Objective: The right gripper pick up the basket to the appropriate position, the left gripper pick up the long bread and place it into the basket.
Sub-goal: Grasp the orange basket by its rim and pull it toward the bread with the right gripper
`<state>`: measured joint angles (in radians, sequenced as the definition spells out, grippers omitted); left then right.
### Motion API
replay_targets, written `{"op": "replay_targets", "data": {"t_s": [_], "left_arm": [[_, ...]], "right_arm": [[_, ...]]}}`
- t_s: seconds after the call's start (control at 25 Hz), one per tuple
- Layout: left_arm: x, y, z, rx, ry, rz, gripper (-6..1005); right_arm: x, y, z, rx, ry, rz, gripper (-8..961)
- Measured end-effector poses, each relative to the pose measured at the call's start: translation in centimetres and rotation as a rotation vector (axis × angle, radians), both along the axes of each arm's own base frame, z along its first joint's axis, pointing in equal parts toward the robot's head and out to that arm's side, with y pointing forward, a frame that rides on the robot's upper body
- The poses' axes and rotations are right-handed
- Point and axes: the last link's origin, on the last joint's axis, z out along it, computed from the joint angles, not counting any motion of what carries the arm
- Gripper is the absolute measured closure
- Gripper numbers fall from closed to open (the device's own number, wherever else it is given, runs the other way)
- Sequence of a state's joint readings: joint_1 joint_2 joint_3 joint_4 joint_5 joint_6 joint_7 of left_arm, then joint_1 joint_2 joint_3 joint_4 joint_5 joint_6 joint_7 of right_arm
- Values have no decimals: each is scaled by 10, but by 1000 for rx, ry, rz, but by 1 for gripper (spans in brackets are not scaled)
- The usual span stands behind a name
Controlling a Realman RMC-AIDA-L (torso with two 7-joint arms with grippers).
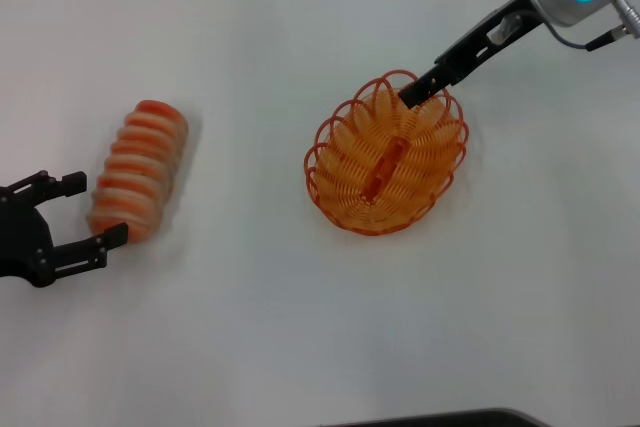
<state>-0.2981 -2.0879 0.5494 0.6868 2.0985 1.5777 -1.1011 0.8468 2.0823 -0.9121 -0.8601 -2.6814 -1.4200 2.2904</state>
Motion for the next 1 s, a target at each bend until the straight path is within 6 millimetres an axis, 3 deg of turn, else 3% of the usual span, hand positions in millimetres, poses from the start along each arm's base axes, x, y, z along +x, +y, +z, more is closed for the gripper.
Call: {"op": "replay_targets", "data": {"t_s": [0.4, 0.88, 1.0], "left_arm": [[2, 0, -1, -2, -6, -9, 140], [2, -1, -2, -1, -4, -7, 139], [1, -1, -2, -2, -5, -5, 139]], "right_arm": [[5, -3, -11, -23, -32, 2, 131], [7, -6, -20, -52, -63, 23, 360], [7, -6, -20, -52, -62, 23, 512]]}}
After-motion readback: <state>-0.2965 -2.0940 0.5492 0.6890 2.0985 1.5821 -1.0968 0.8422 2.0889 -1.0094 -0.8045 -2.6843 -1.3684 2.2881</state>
